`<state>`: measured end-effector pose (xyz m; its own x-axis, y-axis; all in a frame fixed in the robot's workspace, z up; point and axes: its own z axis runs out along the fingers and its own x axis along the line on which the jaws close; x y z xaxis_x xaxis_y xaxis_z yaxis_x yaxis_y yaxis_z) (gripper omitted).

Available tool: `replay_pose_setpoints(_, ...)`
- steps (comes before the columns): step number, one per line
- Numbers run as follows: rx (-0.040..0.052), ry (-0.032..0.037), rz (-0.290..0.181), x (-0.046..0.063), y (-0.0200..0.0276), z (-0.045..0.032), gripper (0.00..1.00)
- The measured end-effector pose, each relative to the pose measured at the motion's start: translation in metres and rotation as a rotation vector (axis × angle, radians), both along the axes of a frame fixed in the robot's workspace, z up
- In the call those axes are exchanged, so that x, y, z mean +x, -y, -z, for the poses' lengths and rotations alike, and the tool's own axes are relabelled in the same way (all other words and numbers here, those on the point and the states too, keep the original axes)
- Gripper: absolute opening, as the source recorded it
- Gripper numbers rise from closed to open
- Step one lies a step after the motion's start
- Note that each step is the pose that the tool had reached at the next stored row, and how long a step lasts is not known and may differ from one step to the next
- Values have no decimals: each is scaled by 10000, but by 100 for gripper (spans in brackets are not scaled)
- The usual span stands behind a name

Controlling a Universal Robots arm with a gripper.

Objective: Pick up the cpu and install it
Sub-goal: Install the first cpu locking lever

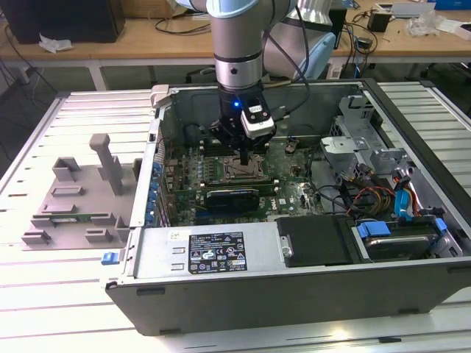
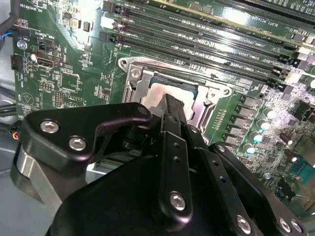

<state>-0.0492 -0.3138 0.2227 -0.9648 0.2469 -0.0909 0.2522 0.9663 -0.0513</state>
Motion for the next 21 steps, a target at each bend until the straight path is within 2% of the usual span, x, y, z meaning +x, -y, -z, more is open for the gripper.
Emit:
replay_pose_setpoints(1, 0, 0, 0, 0, 0, -12, 11)
replay_pose_setpoints(3, 1, 1, 0, 0, 0, -109, 11)
replay_pose_setpoints(7, 1, 0, 0, 0, 0, -228, 11)
replay_pose_setpoints(8, 11, 1, -1, 0, -1, -237, 11)
replay_pose_setpoints(10, 135, 2, -1, 0, 1, -238, 11)
replay_pose_setpoints(13, 251, 3, 0, 0, 16, -235, 11)
replay_pose_setpoints(15, 281, 2, -1, 0, 30, -228, 11)
replay_pose_setpoints(17, 351, 2, -2, 0, 40, -218, 11)
replay_pose_setpoints(21, 353, 2, -2, 0, 40, -218, 11)
